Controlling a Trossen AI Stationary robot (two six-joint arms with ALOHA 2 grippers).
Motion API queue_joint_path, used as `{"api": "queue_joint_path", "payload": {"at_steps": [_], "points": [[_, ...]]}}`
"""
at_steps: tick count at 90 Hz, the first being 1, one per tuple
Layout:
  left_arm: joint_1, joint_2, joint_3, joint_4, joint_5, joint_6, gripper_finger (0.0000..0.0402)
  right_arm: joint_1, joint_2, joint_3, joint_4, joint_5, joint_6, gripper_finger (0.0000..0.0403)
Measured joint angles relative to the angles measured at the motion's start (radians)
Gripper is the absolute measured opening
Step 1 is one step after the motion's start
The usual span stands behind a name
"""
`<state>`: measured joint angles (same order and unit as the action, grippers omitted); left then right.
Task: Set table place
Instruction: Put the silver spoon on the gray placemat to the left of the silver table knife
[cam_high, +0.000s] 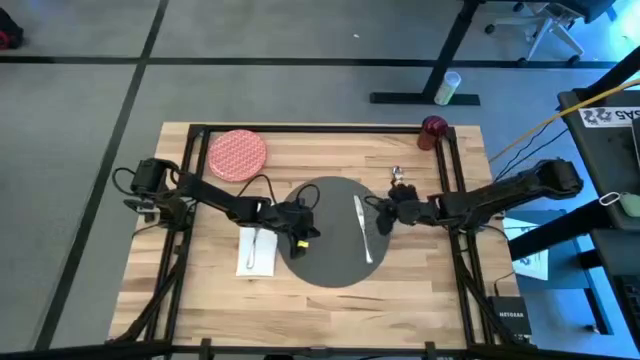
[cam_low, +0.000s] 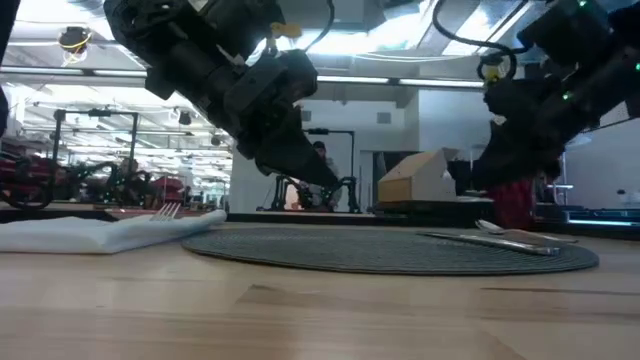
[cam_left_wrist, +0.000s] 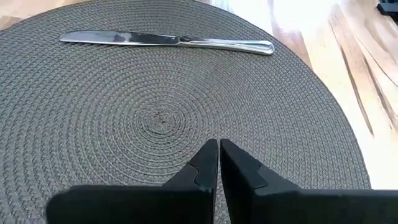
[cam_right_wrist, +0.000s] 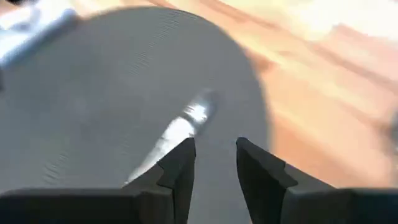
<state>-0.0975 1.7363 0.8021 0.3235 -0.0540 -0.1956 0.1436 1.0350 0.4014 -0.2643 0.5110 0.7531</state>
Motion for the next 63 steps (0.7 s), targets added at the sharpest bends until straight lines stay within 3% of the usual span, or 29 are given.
{"api": "queue_joint_path", "payload": {"at_steps": [14,25,63], "points": [[0.000,0.000,0.000,0.001,0.000,-0.004,0.0000,-0.009,-0.033,0.137,-0.335,0.024,0.009,0.0104],[0.000,0.000,0.000,0.002,0.000,-0.006,0.0000,-0.074,-0.032,0.204,-0.563,-0.073,0.124,0.0104],[-0.001,0.000,0.000,0.002,0.000,-0.006,0.0000,-0.315,0.032,0.192,-0.564,-0.172,0.023,0.0104]]}}
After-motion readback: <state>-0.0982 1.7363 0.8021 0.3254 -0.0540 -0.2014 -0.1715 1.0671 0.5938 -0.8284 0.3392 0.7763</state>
